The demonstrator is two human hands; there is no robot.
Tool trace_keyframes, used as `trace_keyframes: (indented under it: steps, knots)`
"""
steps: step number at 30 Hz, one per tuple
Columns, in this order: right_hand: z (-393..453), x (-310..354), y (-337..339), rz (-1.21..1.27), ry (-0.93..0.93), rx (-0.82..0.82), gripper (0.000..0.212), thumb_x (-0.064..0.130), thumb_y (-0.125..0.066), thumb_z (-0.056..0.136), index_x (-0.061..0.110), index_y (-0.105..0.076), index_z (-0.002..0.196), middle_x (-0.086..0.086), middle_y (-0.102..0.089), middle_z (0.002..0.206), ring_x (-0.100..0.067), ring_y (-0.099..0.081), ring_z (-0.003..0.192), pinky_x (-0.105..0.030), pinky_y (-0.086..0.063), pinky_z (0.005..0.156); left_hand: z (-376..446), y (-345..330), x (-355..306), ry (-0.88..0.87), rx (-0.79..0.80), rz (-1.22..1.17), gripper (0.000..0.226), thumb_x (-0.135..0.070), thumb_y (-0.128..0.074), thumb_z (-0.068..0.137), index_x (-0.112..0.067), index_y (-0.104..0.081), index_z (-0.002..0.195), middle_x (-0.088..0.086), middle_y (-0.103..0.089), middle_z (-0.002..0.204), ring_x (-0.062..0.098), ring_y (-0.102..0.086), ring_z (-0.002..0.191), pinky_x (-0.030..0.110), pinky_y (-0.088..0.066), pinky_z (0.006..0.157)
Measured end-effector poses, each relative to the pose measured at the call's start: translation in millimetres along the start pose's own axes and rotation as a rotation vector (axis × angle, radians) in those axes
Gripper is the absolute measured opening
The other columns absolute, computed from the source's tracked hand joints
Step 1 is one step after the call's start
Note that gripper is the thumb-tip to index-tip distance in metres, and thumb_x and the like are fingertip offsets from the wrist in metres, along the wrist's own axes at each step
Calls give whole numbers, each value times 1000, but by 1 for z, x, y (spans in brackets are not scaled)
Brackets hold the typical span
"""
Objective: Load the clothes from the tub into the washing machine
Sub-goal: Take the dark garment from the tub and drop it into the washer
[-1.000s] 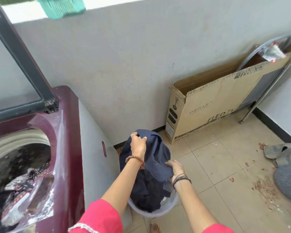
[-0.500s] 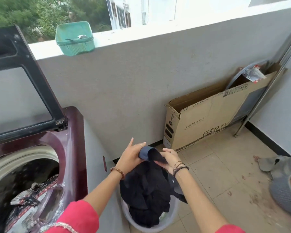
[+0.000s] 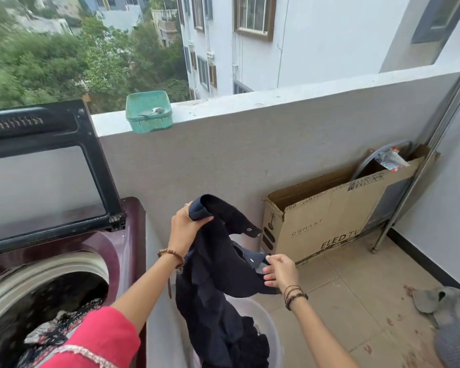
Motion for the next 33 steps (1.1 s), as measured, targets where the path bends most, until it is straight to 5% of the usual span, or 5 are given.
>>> trace_keyframes:
  steps: [6, 13, 25, 29, 33]
  knots:
    - [-38, 64, -51, -96, 259, 241, 14, 12, -60, 89, 8, -65, 101, -4, -66, 83, -11, -62, 71, -18, -55, 60, -9, -17, 11, 418, -30, 14, 26, -21, -74, 72, -9, -64, 93, 8, -68, 94, 25, -63, 92, 35, -52, 81]
    - [-55, 97, -73, -490, 521, 373, 81, 22, -77, 72, 21, -34, 140, 1, -47, 134, -16, -45, 125, -33, -39, 106, -28, -55, 4, 624, 221, -289, 27, -27, -75, 72, -7, -67, 89, 12, -70, 93, 21, -66, 79, 32, -57, 71]
    - [-55, 129, -49, -541, 614, 243, 26, 11, -64, 85, 11, -63, 111, -10, -69, 102, -22, -61, 96, -31, -47, 88, -25, -49, -34, 446, 503, -157, 36, -41, -39, 95, -19, -59, 76, -2, -59, 82, 13, -54, 78, 29, -42, 69]
    - [-58, 132, -48, -425, 576, 297, 21, 16, -59, 90, 9, -64, 109, -6, -67, 101, -18, -59, 98, -29, -45, 86, -15, -22, -15, 377, 345, -185, 21, -9, -43, 88, -18, -61, 83, 0, -62, 87, 14, -57, 84, 28, -43, 72]
    - [-64, 130, -52, -419, 523, 446, 19, 8, -57, 89, 12, -65, 106, -3, -66, 98, -15, -59, 93, -27, -46, 82, -17, -20, -21, 130, 477, 10, 57, 18, -39, 74, -16, -49, 118, 2, -43, 128, 13, -42, 117, 17, -46, 73]
Point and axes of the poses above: each hand's wrist, its own z-axis towards the middle knuckle, its own y-axis out of the back of the hand, x = y × z, the point moved 7 cm from there along z, towards the middle knuckle
